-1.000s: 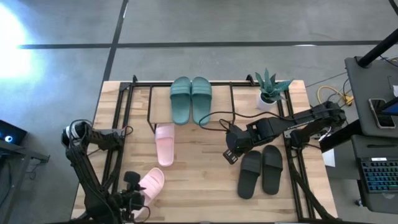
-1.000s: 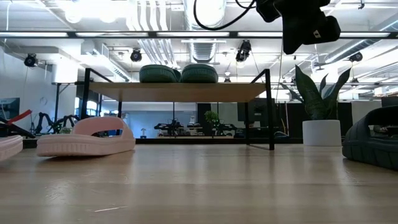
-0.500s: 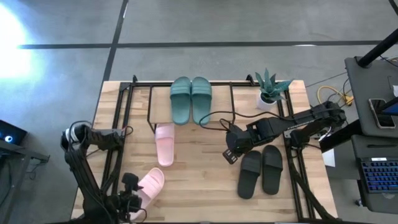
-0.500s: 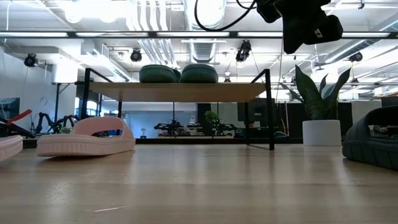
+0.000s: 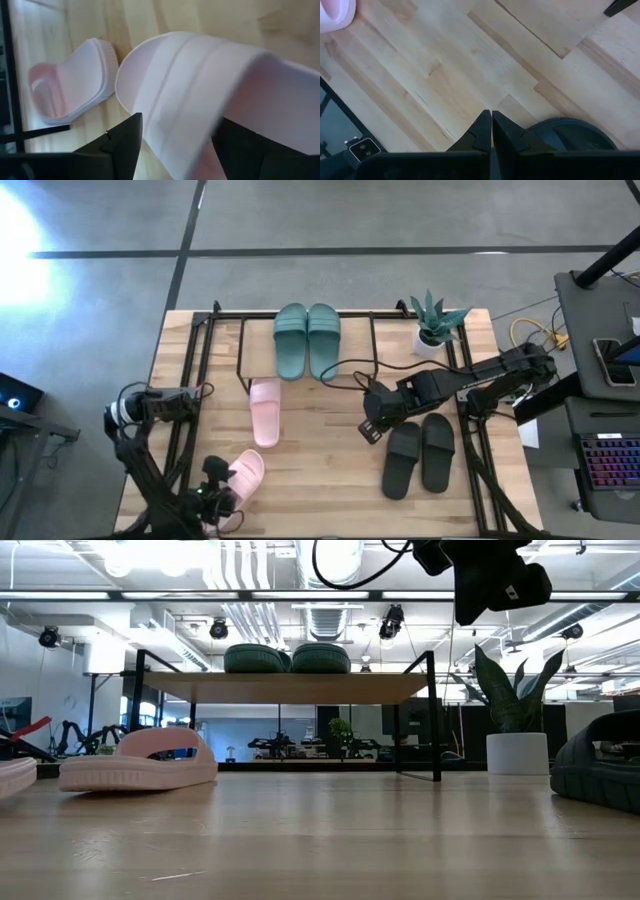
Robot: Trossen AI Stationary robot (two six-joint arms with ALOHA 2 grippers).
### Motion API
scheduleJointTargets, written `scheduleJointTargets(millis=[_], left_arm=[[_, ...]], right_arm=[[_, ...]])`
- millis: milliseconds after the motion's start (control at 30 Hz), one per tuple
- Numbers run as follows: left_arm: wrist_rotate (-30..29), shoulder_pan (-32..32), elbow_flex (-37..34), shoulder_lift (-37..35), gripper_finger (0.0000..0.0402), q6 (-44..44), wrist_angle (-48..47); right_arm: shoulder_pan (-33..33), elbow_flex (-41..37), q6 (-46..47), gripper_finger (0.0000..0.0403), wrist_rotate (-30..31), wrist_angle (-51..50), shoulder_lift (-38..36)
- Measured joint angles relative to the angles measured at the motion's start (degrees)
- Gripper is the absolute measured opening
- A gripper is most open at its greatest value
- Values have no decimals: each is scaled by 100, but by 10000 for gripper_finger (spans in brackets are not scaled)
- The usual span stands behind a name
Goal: Pick and place slides into the shelf
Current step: Put the pink slide under the shelf
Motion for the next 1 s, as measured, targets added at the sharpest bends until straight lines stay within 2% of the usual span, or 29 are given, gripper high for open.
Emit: scheduleJointTargets(millis=[133, 233, 600, 833, 1000], left_arm=[[-138, 154, -163, 64, 208, 9, 47], [-111, 255, -240, 69, 183, 9, 73], [-38, 369, -247, 58, 11, 728, 1046], [209, 436, -119, 2, 2, 718, 1087], [398, 562, 65, -465, 1, 607, 1084]], right_arm=[[0, 0, 24, 8, 0, 4, -1], [0, 0, 61, 8, 0, 2, -1], [0, 0, 59, 9, 0, 2, -1], [0, 0, 50, 9, -7, 4, -1], [0, 0, -106, 8, -39, 4, -1]])
